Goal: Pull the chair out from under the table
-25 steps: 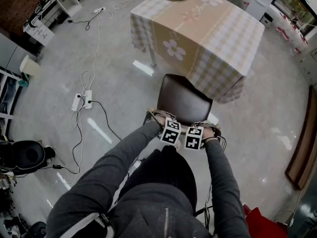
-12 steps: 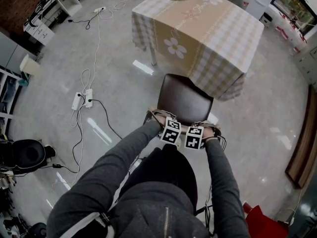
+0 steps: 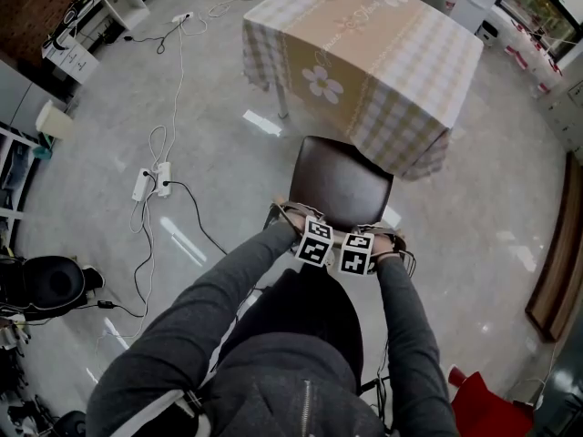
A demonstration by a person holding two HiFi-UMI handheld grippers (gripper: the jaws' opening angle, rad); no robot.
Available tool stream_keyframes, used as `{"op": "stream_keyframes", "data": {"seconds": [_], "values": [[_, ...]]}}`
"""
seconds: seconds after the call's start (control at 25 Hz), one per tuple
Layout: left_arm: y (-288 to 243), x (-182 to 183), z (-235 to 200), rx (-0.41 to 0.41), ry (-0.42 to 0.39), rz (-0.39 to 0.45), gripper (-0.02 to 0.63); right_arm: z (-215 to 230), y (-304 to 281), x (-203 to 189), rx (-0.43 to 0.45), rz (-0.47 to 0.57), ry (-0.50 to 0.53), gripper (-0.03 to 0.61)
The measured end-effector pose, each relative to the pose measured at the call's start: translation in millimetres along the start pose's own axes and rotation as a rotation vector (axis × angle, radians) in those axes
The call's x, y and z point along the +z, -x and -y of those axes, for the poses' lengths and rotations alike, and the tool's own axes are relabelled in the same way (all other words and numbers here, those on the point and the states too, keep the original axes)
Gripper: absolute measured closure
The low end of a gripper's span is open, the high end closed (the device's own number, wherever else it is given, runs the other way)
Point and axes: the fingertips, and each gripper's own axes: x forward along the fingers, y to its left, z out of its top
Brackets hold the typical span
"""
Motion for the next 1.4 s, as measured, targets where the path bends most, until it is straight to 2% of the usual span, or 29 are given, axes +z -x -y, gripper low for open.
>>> {"op": "stream_keyframes", "data": {"seconds": [0.88, 1.4], "values": [[1.9, 8.2, 40.5, 0.006, -0.024, -0.003, 0.456, -41.3, 1.3, 11.5, 0.003, -0.006, -0.017, 0.445], [-2.0, 3.7, 73.3, 0.008, -0.047, -0.016, 0.456, -71.7, -3.8, 30.9, 0.010, 0.002, -0.045, 0.443]]}}
